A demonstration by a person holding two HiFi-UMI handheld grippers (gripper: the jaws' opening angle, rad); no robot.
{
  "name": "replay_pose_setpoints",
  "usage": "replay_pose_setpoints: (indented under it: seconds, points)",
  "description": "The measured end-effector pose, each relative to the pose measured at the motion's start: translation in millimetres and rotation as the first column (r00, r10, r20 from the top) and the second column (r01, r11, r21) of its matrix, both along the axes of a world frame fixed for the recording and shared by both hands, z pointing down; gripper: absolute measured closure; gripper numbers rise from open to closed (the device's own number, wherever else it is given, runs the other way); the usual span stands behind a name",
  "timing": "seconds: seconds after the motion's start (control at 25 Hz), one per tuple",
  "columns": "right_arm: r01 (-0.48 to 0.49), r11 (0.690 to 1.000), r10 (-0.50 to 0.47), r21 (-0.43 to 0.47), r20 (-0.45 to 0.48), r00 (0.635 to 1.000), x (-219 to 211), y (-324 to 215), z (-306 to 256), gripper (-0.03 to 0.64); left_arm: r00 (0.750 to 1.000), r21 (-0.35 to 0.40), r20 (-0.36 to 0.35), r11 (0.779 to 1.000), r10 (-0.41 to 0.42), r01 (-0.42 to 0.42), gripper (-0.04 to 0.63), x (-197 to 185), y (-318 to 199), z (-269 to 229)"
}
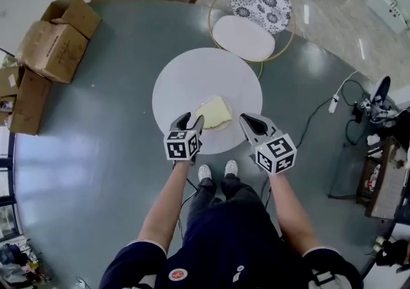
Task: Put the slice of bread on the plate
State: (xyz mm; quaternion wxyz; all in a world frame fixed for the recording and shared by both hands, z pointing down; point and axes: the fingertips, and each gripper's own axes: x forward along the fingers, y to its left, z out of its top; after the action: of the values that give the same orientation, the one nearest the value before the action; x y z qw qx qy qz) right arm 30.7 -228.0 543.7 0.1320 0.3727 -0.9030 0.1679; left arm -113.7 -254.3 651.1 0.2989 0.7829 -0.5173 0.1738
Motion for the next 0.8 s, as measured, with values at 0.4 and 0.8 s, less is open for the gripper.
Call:
replay_pose_setpoints:
  seconds: [0.4,0.8]
  points:
    - [-0.016,0.996,0.013,0.085,0.038,0.999,-5,3,-41,0.61,0.988,0.259,0.041,0.953,0.15,-0.155,0.516,25,16,-101]
    - [-0.026,0.979,0.012,0.201,0.072,0.997,-10,6,-100,0.61,0.969,0.39,0.02,0.89,0.248,-0.236,0.588,46,40,-181]
